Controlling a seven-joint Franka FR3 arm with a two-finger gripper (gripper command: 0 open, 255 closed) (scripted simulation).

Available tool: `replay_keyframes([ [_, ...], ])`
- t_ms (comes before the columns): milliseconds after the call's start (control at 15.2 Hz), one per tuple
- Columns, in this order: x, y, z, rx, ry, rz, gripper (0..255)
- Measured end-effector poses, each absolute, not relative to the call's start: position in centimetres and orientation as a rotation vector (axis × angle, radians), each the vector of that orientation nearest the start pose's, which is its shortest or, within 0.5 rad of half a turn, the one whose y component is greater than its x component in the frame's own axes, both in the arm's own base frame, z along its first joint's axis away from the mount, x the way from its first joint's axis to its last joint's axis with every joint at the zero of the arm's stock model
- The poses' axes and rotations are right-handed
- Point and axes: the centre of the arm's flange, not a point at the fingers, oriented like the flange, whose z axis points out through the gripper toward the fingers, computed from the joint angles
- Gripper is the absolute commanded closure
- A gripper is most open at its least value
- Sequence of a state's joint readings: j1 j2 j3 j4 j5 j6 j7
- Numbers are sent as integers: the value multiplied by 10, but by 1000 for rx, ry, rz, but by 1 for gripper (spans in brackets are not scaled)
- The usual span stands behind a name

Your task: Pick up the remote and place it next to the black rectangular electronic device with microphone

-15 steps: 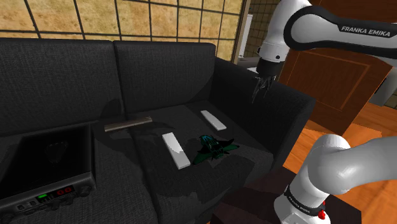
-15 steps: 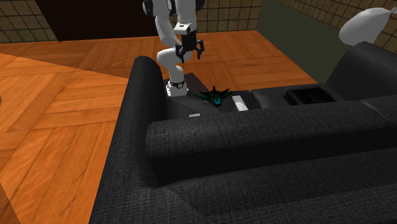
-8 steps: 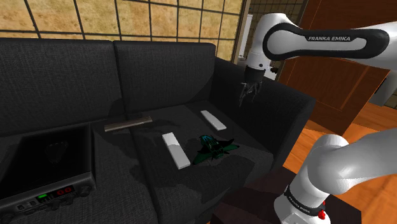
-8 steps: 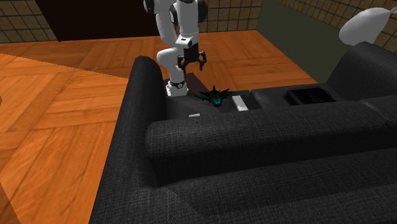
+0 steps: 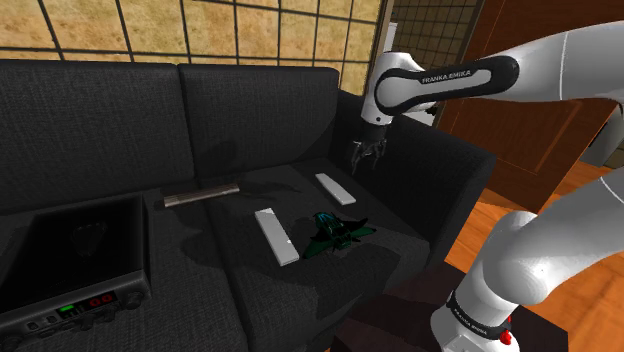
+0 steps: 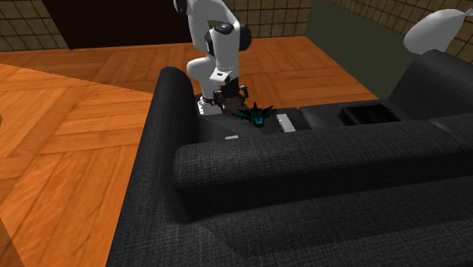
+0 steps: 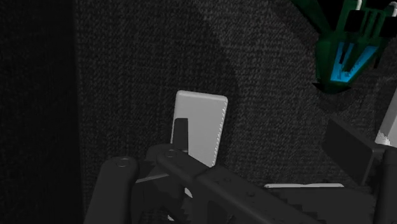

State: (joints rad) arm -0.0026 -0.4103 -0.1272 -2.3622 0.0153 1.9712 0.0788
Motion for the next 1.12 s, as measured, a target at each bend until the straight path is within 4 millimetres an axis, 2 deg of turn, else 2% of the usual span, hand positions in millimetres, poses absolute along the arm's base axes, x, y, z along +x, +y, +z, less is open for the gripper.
replay_keyframes([
  [858, 545, -112, 374, -3025, 476, -12, 0],
  [1122, 550, -115, 350, -3022, 486, -11, 0],
])
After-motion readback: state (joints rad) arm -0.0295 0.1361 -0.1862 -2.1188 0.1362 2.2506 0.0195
